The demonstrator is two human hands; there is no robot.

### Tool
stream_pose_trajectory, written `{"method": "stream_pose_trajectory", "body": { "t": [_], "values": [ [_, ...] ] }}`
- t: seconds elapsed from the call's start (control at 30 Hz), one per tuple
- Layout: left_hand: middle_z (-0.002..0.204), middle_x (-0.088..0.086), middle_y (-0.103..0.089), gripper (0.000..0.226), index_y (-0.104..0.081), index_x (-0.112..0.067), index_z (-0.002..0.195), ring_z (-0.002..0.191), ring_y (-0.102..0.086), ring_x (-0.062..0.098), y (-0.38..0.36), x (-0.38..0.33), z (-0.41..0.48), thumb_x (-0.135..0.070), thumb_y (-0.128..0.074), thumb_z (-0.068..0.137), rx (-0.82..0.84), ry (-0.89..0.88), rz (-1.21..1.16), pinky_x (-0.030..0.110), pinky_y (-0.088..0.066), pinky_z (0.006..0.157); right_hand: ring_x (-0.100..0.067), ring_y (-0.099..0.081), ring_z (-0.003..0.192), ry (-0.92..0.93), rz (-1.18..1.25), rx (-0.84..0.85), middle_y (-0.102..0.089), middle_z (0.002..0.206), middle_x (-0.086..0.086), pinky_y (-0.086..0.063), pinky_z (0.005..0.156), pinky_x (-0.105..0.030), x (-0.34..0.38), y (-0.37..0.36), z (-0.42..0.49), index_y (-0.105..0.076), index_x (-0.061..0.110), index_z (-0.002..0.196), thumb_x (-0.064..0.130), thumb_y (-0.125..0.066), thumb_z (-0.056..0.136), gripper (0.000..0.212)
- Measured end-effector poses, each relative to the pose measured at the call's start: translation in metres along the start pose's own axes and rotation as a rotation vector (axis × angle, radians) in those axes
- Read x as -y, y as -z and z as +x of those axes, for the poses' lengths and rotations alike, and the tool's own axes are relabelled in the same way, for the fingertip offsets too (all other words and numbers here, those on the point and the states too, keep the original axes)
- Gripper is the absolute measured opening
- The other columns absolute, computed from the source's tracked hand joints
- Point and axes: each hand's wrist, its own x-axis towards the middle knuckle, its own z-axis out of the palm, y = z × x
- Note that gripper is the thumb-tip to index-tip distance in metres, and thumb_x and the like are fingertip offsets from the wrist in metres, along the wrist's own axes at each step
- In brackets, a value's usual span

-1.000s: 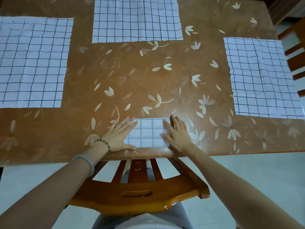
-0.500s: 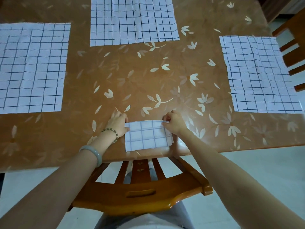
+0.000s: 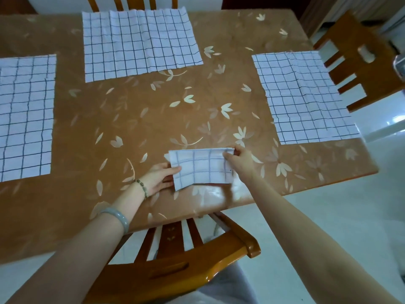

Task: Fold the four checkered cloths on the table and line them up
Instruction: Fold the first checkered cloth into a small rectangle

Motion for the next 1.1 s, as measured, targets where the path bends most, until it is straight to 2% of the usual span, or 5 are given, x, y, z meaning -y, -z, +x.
{"method": "stream_pose_trajectory", "body": {
  "t": [0.17,0.33,0.6,0.83,1.1],
  "values": [
    [0.110,0.006,-0.070,0.023,-0.063,-0.014,0.109,0.107,-0.063,0.021,-0.056,-0.012,0.026,-0.012,-0.066,0.086,0.000,0.006,0.057,0.040,-0.049,0.095,-0.018,-0.057,0.070,-0.094,0.187,-0.101,-0.061,0.071,-0.001,-0.046,0.067,-0.031,-0.009,0.051,0.020,-0.063,0.017,0.071,-0.004,-0.061,0.080,0.023],
    [0.091,0.006,-0.064,0.009,-0.054,-0.015,0.089,0.086,-0.062,0.019,-0.130,-0.035,0.055,-0.010,-0.060,0.091,-0.266,-0.121,-0.242,0.039,-0.057,0.066,-0.018,-0.055,0.069,-0.034,-0.002,0.014,-0.057,0.065,0.003,-0.050,0.065,-0.038,-0.034,0.113,0.042,-0.061,0.019,0.067,-0.001,-0.067,0.071,0.021],
    [0.107,0.012,-0.060,0.038,-0.054,-0.006,0.110,0.095,-0.060,0.025,-0.206,-0.062,0.099,0.016,-0.060,0.080,-0.408,-0.251,-0.175,0.031,-0.055,0.069,-0.024,-0.059,0.058,-0.170,-0.216,0.285,-0.050,0.060,-0.006,-0.058,0.066,-0.045,-0.052,0.175,0.070,-0.051,0.011,0.061,0.004,-0.071,0.075,0.025],
    [0.117,0.016,-0.064,0.035,-0.056,0.001,0.122,0.099,-0.064,0.024,-0.227,-0.062,0.122,0.001,-0.059,0.087,-0.460,-0.315,-0.130,0.035,-0.053,0.085,-0.025,-0.060,0.053,-0.276,-0.133,0.395,-0.050,0.061,-0.008,-0.059,0.050,-0.034,-0.048,0.172,0.083,-0.043,0.009,0.057,0.000,-0.071,0.077,0.035],
    [0.140,0.003,-0.039,0.060,-0.028,-0.003,0.143,0.129,-0.040,0.015,-0.241,-0.048,0.113,0.006,-0.053,0.089,-0.492,-0.372,0.211,0.023,-0.037,0.096,-0.022,-0.063,0.051,-0.247,-0.272,0.431,-0.056,0.061,-0.007,-0.057,0.054,-0.032,-0.052,0.168,0.087,-0.044,0.012,0.057,0.014,-0.072,0.079,0.035]
  ]
}}
